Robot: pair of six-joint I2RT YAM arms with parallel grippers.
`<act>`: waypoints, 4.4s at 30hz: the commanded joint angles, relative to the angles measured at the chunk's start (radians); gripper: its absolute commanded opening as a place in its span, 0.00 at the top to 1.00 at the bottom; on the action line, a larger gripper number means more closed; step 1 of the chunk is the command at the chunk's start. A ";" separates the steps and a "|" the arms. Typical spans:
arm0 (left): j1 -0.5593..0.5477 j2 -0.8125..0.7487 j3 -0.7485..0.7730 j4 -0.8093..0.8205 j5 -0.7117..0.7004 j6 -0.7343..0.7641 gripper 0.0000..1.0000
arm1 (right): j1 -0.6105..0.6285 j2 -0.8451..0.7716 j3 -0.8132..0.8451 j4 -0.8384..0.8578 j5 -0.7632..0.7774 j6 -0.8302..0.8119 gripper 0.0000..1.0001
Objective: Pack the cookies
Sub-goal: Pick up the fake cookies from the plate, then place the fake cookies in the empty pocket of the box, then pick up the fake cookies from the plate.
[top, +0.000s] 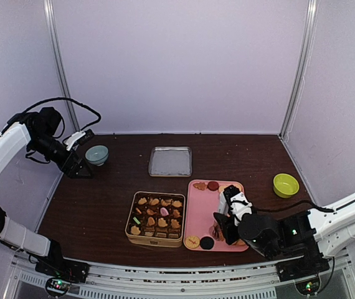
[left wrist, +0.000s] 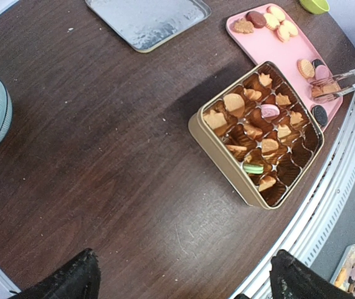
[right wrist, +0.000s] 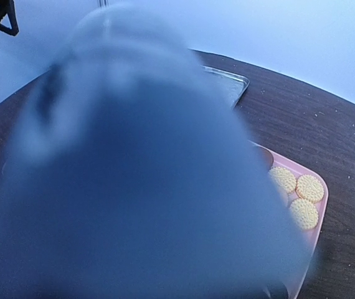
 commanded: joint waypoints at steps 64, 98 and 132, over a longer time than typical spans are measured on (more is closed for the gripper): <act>0.006 -0.040 -0.012 -0.012 -0.003 0.029 0.02 | -0.078 0.542 0.639 0.299 -0.482 -0.276 0.56; 0.007 -0.015 0.023 -0.020 0.028 0.019 0.02 | -0.262 -0.362 -0.118 -0.077 -0.093 -0.093 0.57; 0.006 -0.023 0.023 -0.025 0.026 0.022 0.02 | -0.268 -0.428 -0.161 -0.113 -0.145 -0.030 0.85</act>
